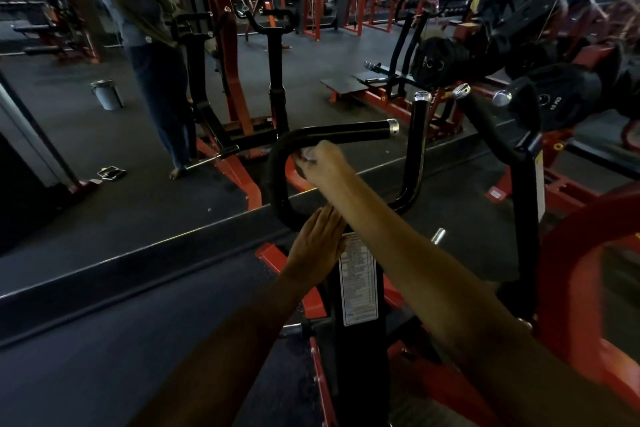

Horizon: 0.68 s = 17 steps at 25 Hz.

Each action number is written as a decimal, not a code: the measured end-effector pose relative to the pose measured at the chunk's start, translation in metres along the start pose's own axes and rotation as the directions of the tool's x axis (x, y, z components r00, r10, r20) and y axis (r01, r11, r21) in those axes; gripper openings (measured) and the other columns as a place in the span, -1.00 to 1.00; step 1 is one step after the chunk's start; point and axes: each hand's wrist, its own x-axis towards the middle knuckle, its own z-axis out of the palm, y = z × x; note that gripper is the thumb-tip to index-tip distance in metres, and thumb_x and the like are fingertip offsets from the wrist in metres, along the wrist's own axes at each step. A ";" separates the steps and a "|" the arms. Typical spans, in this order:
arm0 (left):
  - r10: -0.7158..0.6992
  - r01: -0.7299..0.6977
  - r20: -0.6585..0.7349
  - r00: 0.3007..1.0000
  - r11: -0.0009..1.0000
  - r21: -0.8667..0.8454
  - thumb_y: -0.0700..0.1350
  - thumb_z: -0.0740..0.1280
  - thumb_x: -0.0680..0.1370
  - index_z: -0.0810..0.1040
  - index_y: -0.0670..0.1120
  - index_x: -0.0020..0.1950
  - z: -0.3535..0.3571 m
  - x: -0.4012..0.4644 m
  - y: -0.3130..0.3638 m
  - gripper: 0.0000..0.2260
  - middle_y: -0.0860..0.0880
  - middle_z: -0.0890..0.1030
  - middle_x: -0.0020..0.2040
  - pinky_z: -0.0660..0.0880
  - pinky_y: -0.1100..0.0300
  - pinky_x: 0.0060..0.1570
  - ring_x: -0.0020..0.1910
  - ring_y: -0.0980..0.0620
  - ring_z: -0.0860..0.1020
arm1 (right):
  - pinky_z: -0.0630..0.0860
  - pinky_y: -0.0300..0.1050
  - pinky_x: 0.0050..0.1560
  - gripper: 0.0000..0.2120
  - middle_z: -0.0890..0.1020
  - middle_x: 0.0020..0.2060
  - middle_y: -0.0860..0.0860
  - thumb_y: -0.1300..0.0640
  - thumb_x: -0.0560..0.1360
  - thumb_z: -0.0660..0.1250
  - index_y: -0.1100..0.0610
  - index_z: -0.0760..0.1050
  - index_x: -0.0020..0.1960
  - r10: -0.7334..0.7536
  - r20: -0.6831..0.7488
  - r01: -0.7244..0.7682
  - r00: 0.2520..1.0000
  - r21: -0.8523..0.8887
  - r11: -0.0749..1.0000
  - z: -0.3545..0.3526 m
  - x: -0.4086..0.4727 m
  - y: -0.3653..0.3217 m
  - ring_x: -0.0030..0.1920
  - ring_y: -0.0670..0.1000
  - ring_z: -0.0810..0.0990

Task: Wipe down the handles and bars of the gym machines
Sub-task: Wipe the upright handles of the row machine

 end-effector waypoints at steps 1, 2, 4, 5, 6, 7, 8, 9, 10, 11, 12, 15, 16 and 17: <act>-0.026 0.027 0.024 0.999 0.999 -0.025 0.00 0.05 0.61 0.36 -0.22 0.43 -0.006 -0.001 0.000 -0.54 -0.18 0.45 0.39 0.24 0.00 0.42 0.39 -0.14 0.39 | 0.40 -0.23 -0.24 -0.75 0.44 -0.27 -0.01 0.03 0.56 0.25 0.23 0.50 0.04 0.093 0.018 -0.094 0.995 0.052 0.994 -0.004 0.003 0.003 -0.16 0.02 0.50; -0.003 0.007 -0.068 0.998 0.998 0.060 0.01 0.05 0.61 0.27 -0.22 0.47 -0.003 -0.002 -0.001 -0.51 -0.18 0.38 0.44 0.17 0.00 0.45 0.43 -0.14 0.33 | 0.36 -0.27 -0.31 -0.78 0.42 -0.28 -0.01 0.02 0.55 0.26 0.19 0.46 0.03 0.199 -0.002 -0.199 0.980 0.010 0.980 -0.016 0.003 0.007 -0.19 -0.02 0.50; 0.002 0.003 -0.069 0.998 0.997 0.073 0.03 0.04 0.62 0.14 -0.21 0.52 0.000 -0.006 0.002 -0.47 -0.17 0.29 0.50 0.06 0.00 0.48 0.48 -0.13 0.24 | 0.37 -0.26 -0.29 -0.76 0.39 -0.26 0.01 0.05 0.56 0.26 0.21 0.41 0.09 0.435 -0.038 -0.432 0.900 0.068 0.899 -0.044 0.005 0.029 -0.24 -0.05 0.45; -0.035 0.036 -0.007 0.999 0.999 0.026 0.03 0.04 0.62 0.11 -0.21 0.53 -0.005 -0.005 0.001 -0.46 -0.18 0.28 0.51 0.04 0.00 0.48 0.49 -0.13 0.23 | 0.42 -0.22 -0.21 -0.74 0.41 -0.24 0.03 0.09 0.57 0.25 0.25 0.42 0.14 0.505 -0.073 -0.486 0.860 0.186 0.854 -0.053 0.011 0.042 -0.20 -0.01 0.48; -0.005 0.007 -0.036 0.999 0.998 0.058 0.04 0.03 0.63 0.11 -0.22 0.53 -0.003 -0.005 0.000 -0.46 -0.18 0.27 0.51 0.04 -0.01 0.48 0.49 -0.13 0.23 | 0.46 -0.15 -0.08 -0.75 0.46 -0.19 0.08 0.14 0.57 0.22 0.30 0.43 0.15 0.484 -0.107 -0.456 0.869 0.207 0.865 -0.058 0.011 0.044 -0.11 0.07 0.52; -0.004 0.006 -0.037 0.999 0.999 0.044 0.04 0.03 0.62 0.12 -0.22 0.52 -0.003 -0.004 -0.001 -0.47 -0.18 0.28 0.50 0.05 0.00 0.48 0.48 -0.13 0.24 | 0.47 -0.06 0.06 -0.80 0.51 -0.10 0.15 0.22 0.58 0.18 0.33 0.44 0.11 0.426 -0.111 -0.398 0.898 0.210 0.893 -0.058 0.011 0.043 0.03 0.16 0.54; -0.008 0.010 -0.035 0.999 0.998 0.060 0.04 0.03 0.62 0.14 -0.22 0.52 -0.006 -0.003 0.000 -0.47 -0.18 0.30 0.49 0.05 0.00 0.47 0.47 -0.13 0.26 | 0.44 0.02 0.19 -0.86 0.52 0.02 0.23 0.33 0.57 0.13 0.33 0.43 0.05 0.375 -0.106 -0.334 0.921 0.279 0.900 -0.054 0.009 0.036 0.15 0.21 0.51; -0.022 0.023 -0.021 1.000 0.999 0.036 0.04 0.02 0.61 0.15 -0.21 0.51 -0.008 -0.004 0.000 -0.47 -0.18 0.31 0.49 0.05 0.00 0.47 0.47 -0.13 0.27 | 0.41 0.08 0.27 -0.82 0.49 0.10 0.28 0.42 0.55 0.08 0.33 0.43 0.05 0.379 -0.107 -0.285 0.919 0.485 0.827 -0.050 0.010 0.031 0.22 0.24 0.47; -0.022 0.023 -0.037 0.999 0.999 0.029 0.04 0.02 0.62 0.14 -0.21 0.51 -0.006 -0.004 0.001 -0.48 -0.18 0.31 0.49 0.04 0.00 0.47 0.47 -0.13 0.25 | 0.42 0.09 0.28 -0.81 0.48 0.10 0.28 0.46 0.54 0.08 0.31 0.43 0.02 0.385 -0.197 -0.256 0.902 0.476 0.841 -0.047 0.012 0.025 0.23 0.22 0.47; -0.020 0.020 -0.048 0.999 1.000 0.009 0.04 0.00 0.62 0.13 -0.21 0.51 -0.003 -0.005 0.001 -0.48 -0.18 0.30 0.49 0.01 -0.01 0.47 0.48 -0.13 0.22 | 0.45 0.05 0.27 -0.82 0.50 0.10 0.27 0.43 0.54 0.12 0.27 0.45 0.01 0.373 -0.306 -0.240 0.876 0.395 0.887 -0.045 0.019 0.031 0.19 0.17 0.50; -0.029 0.029 -0.035 0.999 0.999 0.014 0.04 -0.01 0.62 0.11 -0.21 0.52 -0.004 -0.005 0.000 -0.48 -0.18 0.29 0.50 0.00 -0.01 0.48 0.49 -0.13 0.20 | 0.46 -0.01 0.26 -0.80 0.52 0.14 0.24 0.39 0.54 0.15 0.23 0.48 0.08 0.312 -0.431 -0.198 0.847 0.289 0.937 -0.050 0.017 0.038 0.18 0.10 0.51; -0.007 0.008 -0.050 0.999 1.000 0.021 0.04 -0.02 0.62 0.10 -0.21 0.52 -0.004 -0.005 -0.001 -0.47 -0.17 0.28 0.50 -0.01 0.00 0.48 0.49 -0.12 0.19 | 0.27 0.00 0.42 -0.60 0.45 0.29 0.17 0.37 0.52 0.16 0.21 0.36 0.34 -0.088 -0.480 -0.074 0.873 -0.308 0.948 -0.054 0.036 0.072 0.33 0.08 0.40; -0.013 0.013 -0.025 1.000 1.000 0.026 0.04 -0.02 0.62 0.11 -0.21 0.52 -0.006 -0.005 0.000 -0.47 -0.17 0.29 0.50 0.00 0.00 0.47 0.49 -0.12 0.21 | 0.32 0.01 0.38 -0.62 0.47 0.26 0.18 0.36 0.52 0.17 0.22 0.38 0.33 -0.090 -0.403 -0.072 0.911 -0.371 0.926 -0.048 0.043 0.070 0.30 0.10 0.43; -0.008 0.009 -0.035 0.999 0.999 0.040 0.04 -0.03 0.62 0.14 -0.21 0.51 -0.005 -0.006 -0.001 -0.47 -0.17 0.30 0.49 0.02 0.00 0.47 0.48 -0.12 0.23 | 0.44 -0.05 0.26 -0.69 0.52 0.18 0.18 0.34 0.52 0.18 0.24 0.43 0.26 -0.107 -0.345 -0.039 0.932 -0.390 0.920 -0.038 0.049 0.061 0.19 0.09 0.51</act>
